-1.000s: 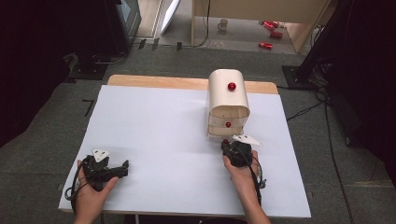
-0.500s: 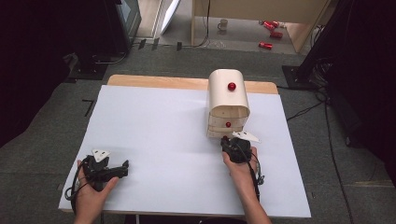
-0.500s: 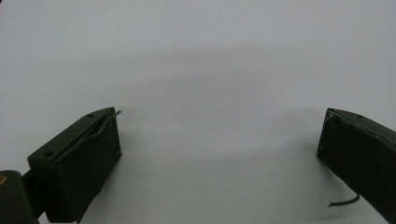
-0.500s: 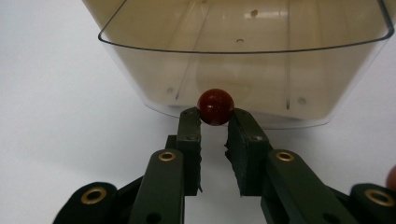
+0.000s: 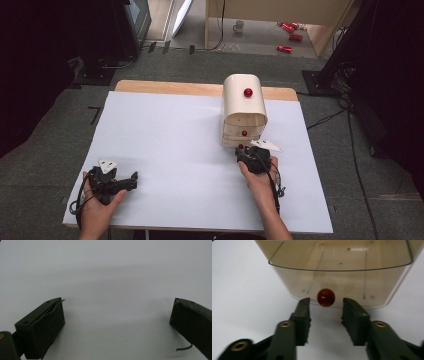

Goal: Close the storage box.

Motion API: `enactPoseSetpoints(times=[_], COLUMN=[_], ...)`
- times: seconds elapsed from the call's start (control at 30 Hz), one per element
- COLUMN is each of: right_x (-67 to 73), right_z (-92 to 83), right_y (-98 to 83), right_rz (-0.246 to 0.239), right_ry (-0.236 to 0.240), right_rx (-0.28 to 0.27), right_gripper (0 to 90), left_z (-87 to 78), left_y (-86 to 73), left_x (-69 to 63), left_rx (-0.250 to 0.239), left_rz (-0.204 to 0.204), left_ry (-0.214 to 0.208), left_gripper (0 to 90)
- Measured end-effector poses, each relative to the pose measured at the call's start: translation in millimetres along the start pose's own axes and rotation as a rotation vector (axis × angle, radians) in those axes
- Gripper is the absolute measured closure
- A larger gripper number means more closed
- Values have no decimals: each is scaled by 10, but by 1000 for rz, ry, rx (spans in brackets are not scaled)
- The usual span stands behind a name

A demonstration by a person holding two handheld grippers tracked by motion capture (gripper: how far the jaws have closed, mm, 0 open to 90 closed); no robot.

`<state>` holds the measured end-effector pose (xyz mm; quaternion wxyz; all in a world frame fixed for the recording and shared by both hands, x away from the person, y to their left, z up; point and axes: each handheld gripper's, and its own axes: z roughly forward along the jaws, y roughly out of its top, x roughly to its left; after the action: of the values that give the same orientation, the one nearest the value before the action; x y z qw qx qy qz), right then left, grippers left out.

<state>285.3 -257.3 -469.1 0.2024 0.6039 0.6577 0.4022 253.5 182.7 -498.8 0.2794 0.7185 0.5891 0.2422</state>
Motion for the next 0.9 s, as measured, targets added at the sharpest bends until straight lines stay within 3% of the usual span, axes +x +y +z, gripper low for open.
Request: enactPoseSetpoints(times=[0.2, 0.3, 0.9], right_x=[-89, -170, -639], right_z=[-101, -180, -733], right_y=[-48, -78, -346], right_rz=[-32, -25, -44], right_ry=[-38, -30, -44], right_rx=[1, 5, 9], right_gripper=[122, 31, 0], left_z=[0, 0, 0], left_y=[0, 0, 0], left_x=[0, 0, -1], left_rx=[0, 0, 0], left_rz=[1, 1, 0], left_ry=[0, 0, 1], left_gripper=[0, 0, 0])
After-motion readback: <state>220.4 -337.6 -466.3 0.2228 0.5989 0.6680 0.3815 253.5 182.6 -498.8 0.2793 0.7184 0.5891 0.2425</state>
